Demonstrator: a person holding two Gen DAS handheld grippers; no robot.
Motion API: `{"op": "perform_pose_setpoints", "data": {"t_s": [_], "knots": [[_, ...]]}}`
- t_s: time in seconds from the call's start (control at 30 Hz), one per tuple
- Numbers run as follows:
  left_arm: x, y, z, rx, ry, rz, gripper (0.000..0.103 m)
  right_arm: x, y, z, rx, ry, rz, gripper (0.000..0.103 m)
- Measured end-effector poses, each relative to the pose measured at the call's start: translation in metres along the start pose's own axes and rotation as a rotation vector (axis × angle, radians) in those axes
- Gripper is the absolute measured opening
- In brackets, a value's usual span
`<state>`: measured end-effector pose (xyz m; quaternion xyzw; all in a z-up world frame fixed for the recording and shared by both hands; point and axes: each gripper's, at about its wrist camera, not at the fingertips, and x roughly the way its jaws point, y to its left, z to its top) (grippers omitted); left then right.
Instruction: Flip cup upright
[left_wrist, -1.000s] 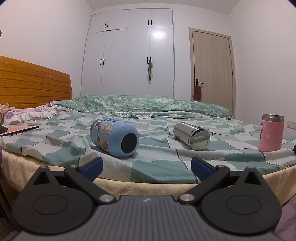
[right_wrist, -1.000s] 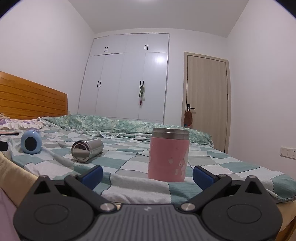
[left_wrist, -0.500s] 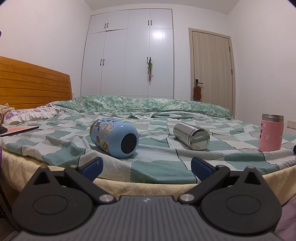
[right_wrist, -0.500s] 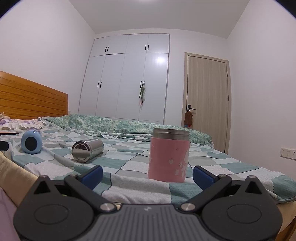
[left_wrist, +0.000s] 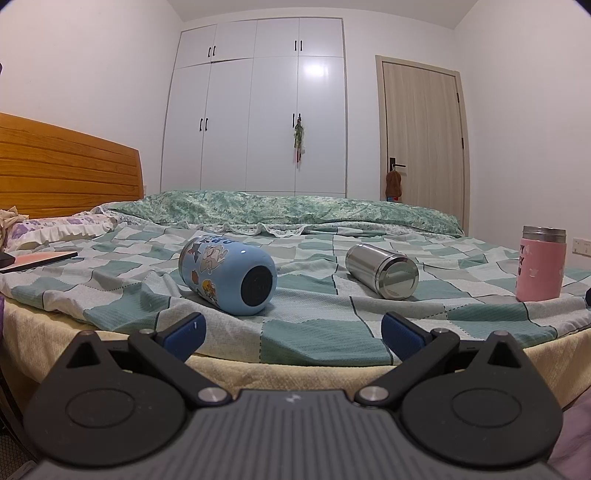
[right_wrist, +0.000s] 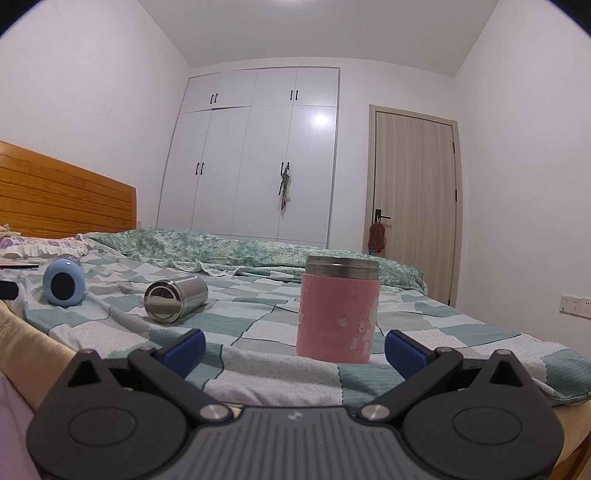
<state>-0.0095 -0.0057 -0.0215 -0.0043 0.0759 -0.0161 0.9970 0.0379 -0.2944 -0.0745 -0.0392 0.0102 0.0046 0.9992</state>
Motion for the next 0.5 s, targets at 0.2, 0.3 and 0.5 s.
{"op": "perform_pose_setpoints", "data": {"t_s": [0.2,0.3,0.5], "knots": [[0.0005,0.0004,0.0011,0.004,-0.002,-0.001,0.103,0.0000,0.0001,-0.0001,0.000,0.000,0.000,0.103],[0.0010,0.0017,0.0017,0.004,-0.001,-0.005,0.103,-0.0001,0.0002,0.0000,0.000,0.000,0.000,0.103],[0.0007,0.0010,0.0014,0.006,-0.002,-0.002,0.103,-0.0001,0.0004,0.0000,0.000,0.000,0.000,0.103]]}}
